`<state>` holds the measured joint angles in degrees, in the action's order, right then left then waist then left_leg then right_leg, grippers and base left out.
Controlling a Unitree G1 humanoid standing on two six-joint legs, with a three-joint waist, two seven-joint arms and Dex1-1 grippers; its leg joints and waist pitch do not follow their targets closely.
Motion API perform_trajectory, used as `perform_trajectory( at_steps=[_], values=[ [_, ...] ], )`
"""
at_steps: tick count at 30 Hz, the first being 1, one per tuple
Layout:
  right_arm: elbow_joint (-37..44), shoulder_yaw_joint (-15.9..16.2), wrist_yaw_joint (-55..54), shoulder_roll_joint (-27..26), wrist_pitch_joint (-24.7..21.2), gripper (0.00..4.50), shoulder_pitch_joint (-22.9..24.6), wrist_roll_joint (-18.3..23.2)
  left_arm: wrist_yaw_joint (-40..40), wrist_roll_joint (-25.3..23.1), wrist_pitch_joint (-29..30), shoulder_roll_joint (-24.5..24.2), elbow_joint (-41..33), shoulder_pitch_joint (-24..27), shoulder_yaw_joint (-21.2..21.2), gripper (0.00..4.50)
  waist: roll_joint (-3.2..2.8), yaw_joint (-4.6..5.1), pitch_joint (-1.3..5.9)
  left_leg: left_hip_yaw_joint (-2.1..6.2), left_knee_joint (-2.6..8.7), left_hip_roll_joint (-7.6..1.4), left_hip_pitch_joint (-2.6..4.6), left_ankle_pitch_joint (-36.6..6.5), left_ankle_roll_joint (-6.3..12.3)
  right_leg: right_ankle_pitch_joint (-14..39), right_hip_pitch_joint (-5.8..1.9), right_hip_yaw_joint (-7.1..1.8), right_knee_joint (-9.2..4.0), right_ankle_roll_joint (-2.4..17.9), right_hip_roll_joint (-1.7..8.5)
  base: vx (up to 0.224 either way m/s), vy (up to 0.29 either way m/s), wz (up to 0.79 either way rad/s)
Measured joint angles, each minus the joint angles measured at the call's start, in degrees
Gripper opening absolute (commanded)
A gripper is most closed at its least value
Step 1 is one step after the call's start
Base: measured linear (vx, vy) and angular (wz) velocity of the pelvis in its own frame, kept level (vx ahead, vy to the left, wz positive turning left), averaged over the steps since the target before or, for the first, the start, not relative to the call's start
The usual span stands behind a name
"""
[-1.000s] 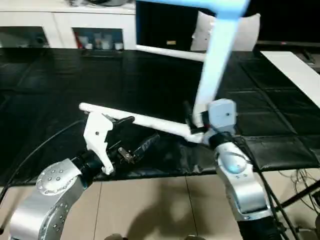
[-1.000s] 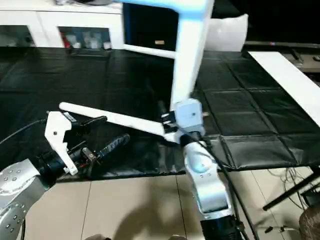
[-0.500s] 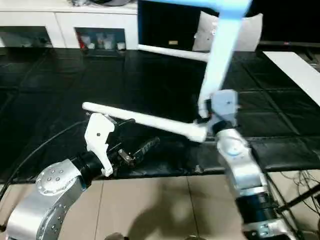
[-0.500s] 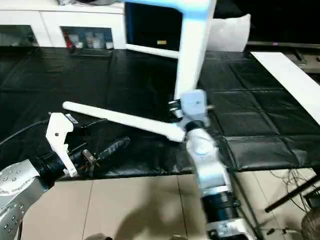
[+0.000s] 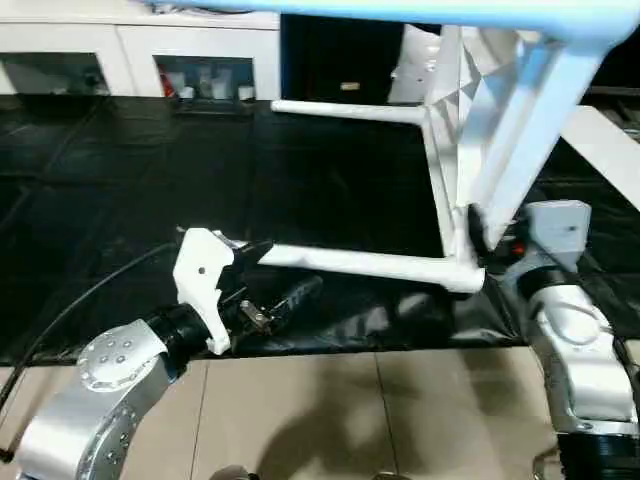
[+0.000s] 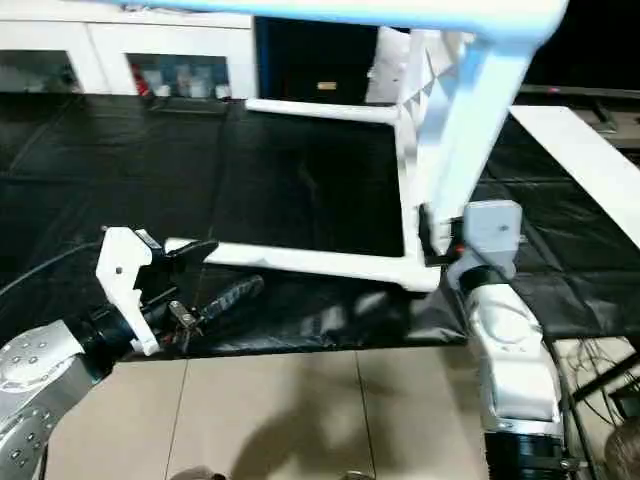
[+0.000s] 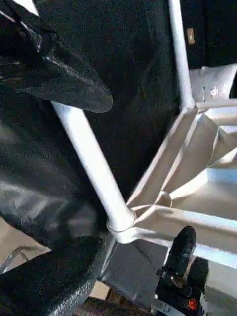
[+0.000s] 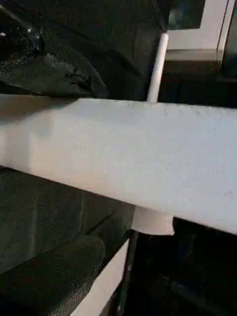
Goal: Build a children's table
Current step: Flip table
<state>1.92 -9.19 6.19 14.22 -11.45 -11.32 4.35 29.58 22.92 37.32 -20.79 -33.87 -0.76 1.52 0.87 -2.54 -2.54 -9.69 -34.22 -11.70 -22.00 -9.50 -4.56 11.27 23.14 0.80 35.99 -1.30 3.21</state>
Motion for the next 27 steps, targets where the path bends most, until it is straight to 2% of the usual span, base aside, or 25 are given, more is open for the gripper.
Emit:
perform_trajectory(
  at_steps=[5, 8, 10, 17, 23, 24, 27],
  values=[
    [-0.3, -0.1, 4.5, -1.3, -2.0, 4.50, -3.4, 5.1, 0.0, 0.0, 0.0, 0.6, 0.1, -1.0, 1.3, 4.46, 0.00, 0.74, 0.02, 0.01, -0.03, -0.02, 0.00, 0.0, 0.00, 0.0, 0.00, 0.02, 0.00, 0.0, -0.01, 0.000, 0.000, 0.00],
    [-0.9, 0.9, 5.3, -2.6, -2.5, 4.50, -4.5, 5.9, 0.0, 0.0, 0.0, 0.8, 0.4, -1.5, 1.7, 4.46, -0.05, 0.79, 0.05, 0.00, -0.03, -0.03, -0.01, 0.0, 0.00, 0.0, 0.01, 0.02, 0.00, 0.0, -0.01, 0.000, 0.000, 0.00],
    [-3.5, 1.3, 4.7, -3.1, -2.5, 4.50, -6.3, 5.4, -0.1, 0.0, 0.0, 0.9, 0.6, -1.6, 1.7, 4.46, -0.05, 0.87, 0.05, 0.00, -0.04, -0.03, -0.02, 0.0, 0.00, 0.0, 0.02, 0.02, 0.00, 0.0, -0.01, 0.000, 0.000, 0.00],
    [-12.8, 1.7, -4.0, -3.8, -1.8, 4.50, -13.3, -0.2, -1.2, -0.1, 0.5, 1.0, 1.0, -1.6, 2.9, 4.46, -0.05, 0.52, 0.05, -0.04, -0.03, -0.03, -0.07, 0.0, 0.00, 0.0, 0.04, 0.02, 0.01, 0.0, -0.01, 0.000, 0.000, 0.00],
    [-19.9, 1.5, -7.3, -5.4, 2.0, 4.50, -16.2, -1.2, -2.0, -0.1, 1.2, 1.2, 1.0, -1.6, 3.1, 4.46, -0.06, 0.75, 0.04, -0.07, -0.03, -0.03, -0.06, 0.0, 0.00, 0.0, 0.06, 0.02, 0.01, 0.1, 0.00, 0.000, 0.000, 0.00],
    [-20.7, 1.4, -7.4, -5.5, 2.7, 4.33, -16.6, -1.2, -2.3, -0.1, 1.2, 1.2, 1.0, -1.6, 3.2, 4.49, -0.06, 0.77, 0.04, -0.07, -0.04, -0.03, -0.04, 0.0, 0.00, 0.0, 0.06, 0.03, 0.02, 0.1, 0.00, 0.000, 0.000, 0.00],
    [-23.4, 0.8, -7.7, -6.2, 4.5, 4.33, -18.1, -1.2, -2.4, -0.1, 1.3, 1.2, 1.0, -1.7, 3.3, 4.49, -0.07, 0.83, 0.04, -0.07, -0.04, -0.04, -0.04, 0.0, 0.00, 0.0, 0.09, 0.03, 0.06, 0.1, -0.01, 0.000, 0.000, 0.00]
  ],
)
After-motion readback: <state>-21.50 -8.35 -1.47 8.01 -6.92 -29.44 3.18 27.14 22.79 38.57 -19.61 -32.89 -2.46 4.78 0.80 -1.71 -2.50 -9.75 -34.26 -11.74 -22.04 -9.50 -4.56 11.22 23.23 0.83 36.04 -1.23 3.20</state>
